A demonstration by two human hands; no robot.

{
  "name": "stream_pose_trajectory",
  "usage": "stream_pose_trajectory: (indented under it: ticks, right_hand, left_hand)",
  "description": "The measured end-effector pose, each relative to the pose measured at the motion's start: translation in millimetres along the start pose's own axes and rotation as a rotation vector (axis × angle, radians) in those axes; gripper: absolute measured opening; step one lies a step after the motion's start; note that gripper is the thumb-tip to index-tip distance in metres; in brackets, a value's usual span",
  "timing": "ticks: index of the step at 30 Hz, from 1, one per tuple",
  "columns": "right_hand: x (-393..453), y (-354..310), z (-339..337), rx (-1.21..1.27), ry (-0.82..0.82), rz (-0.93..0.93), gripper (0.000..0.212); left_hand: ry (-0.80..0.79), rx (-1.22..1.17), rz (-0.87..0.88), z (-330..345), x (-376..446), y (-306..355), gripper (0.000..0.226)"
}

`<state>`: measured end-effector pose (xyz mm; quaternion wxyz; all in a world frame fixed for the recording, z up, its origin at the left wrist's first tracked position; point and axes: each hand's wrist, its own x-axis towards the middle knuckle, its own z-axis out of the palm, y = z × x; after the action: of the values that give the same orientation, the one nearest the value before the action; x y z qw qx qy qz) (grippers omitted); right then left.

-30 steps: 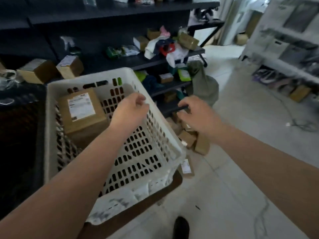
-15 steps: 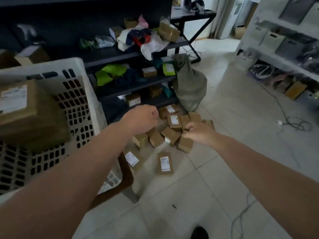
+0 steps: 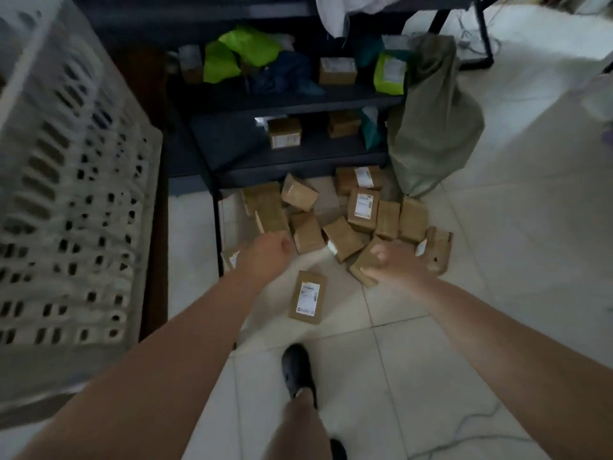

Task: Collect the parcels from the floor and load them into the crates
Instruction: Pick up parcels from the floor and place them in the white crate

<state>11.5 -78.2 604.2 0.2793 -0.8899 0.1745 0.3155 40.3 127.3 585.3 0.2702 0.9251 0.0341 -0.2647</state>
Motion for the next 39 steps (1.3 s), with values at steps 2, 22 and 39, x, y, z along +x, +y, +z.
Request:
stream_pose_trajectory:
  ticks: [2,22,39]
  right_hand:
    - [51,8,-2,0.017,0.008,0.031,0.039]
    - [575,299,237,-0.472,-0.142,0.009,0.087]
    - [580,374,255,0.663,0.264,0.675,0.068]
  left_hand:
    - [0.002,-0.013,-0.006,28,59,9,0.029]
    - [-0.228,-0.170,-0.221,507,435,-69,0.037]
    - [-0.260,-0.285,-0.259,582,491,-23,0.058]
